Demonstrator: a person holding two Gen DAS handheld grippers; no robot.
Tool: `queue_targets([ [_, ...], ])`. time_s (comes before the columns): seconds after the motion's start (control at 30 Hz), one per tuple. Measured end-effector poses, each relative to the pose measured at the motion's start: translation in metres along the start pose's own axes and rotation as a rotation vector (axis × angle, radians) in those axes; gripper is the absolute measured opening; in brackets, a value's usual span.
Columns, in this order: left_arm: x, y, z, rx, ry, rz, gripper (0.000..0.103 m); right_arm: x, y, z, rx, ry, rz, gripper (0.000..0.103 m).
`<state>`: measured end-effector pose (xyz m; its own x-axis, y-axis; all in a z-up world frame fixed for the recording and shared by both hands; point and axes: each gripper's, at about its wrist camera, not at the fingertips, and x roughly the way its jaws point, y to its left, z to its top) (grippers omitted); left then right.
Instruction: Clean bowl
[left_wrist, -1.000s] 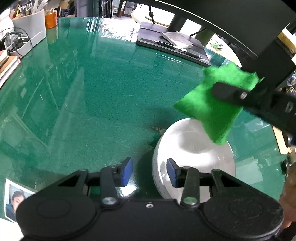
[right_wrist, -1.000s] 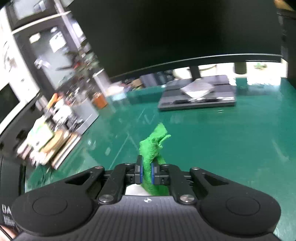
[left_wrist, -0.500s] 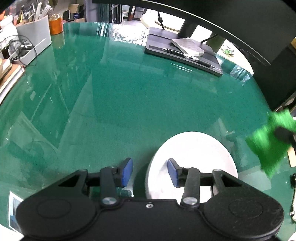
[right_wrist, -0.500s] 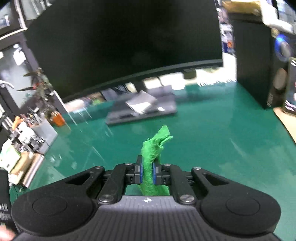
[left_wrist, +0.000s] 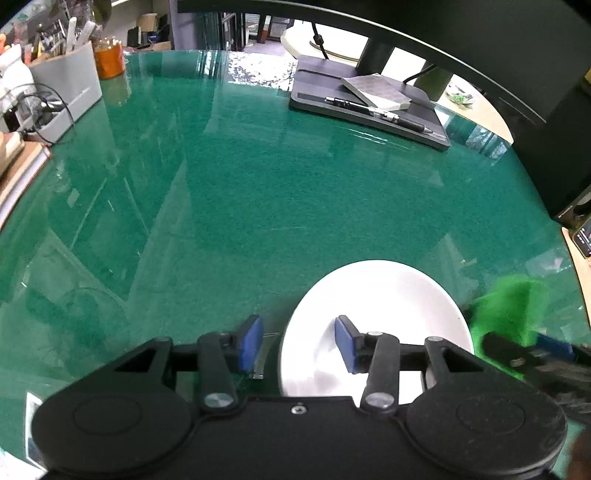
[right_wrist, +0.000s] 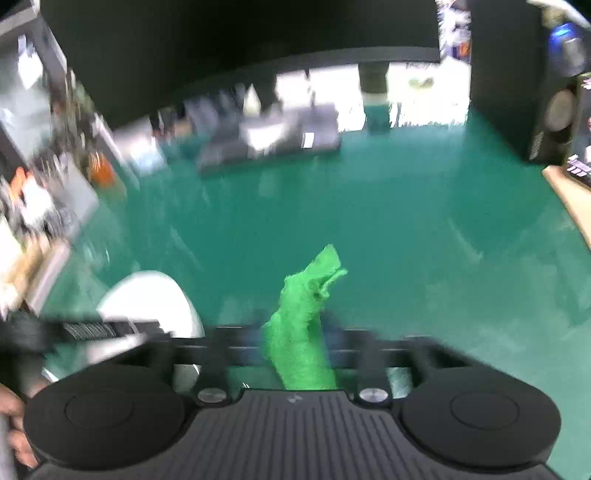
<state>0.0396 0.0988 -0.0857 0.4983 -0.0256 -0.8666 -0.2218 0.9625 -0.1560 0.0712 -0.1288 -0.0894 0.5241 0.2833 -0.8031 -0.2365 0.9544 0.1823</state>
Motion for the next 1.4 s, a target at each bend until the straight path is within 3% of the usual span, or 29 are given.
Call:
queue_targets([
  [0.07, -0.013, -0.003, -0.001, 0.024, -0.031, 0.0, 0.054, -0.003, -0.003, -0.004, 0.038, -0.009, 0.034, 0.081],
  [0.1, -0.02, -0.005, -0.002, 0.034, -0.047, 0.002, 0.065, -0.007, -0.006, -0.006, 0.057, -0.023, 0.062, 0.084],
  [0.13, -0.025, -0.006, -0.002, 0.041, -0.061, 0.004, 0.07, -0.013, -0.007, -0.006, 0.062, -0.047, 0.071, 0.091],
  [0.23, -0.042, -0.014, -0.005, 0.076, -0.095, 0.004, 0.081, -0.035, -0.009, -0.006, 0.058, -0.13, 0.023, 0.102],
  [0.3, -0.051, -0.02, -0.007, 0.106, -0.111, 0.008, 0.09, -0.05, -0.012, -0.006, 0.071, -0.165, 0.009, 0.102],
  [0.4, -0.064, -0.029, -0.007, 0.151, -0.118, 0.018, 0.102, -0.068, -0.013, -0.003, 0.08, -0.149, -0.018, 0.102],
  [0.57, -0.078, -0.032, -0.003, 0.16, -0.054, 0.026, 0.102, -0.079, 0.008, 0.001, -0.05, -0.018, -0.102, 0.102],
  [0.7, -0.079, -0.032, -0.006, 0.152, 0.011, 0.055, 0.102, -0.099, 0.026, -0.012, -0.116, 0.005, -0.05, 0.102],
  [0.83, -0.075, -0.035, -0.014, 0.144, 0.067, 0.033, 0.102, -0.098, 0.041, -0.018, -0.194, 0.019, -0.123, 0.102],
  [1.13, -0.075, -0.041, -0.021, 0.16, 0.081, 0.037, 0.102, -0.088, 0.035, -0.017, -0.148, 0.078, -0.118, 0.102],
  [1.4, -0.076, -0.042, -0.023, 0.156, 0.087, 0.057, 0.102, -0.091, 0.042, -0.021, -0.179, 0.068, -0.124, 0.102],
])
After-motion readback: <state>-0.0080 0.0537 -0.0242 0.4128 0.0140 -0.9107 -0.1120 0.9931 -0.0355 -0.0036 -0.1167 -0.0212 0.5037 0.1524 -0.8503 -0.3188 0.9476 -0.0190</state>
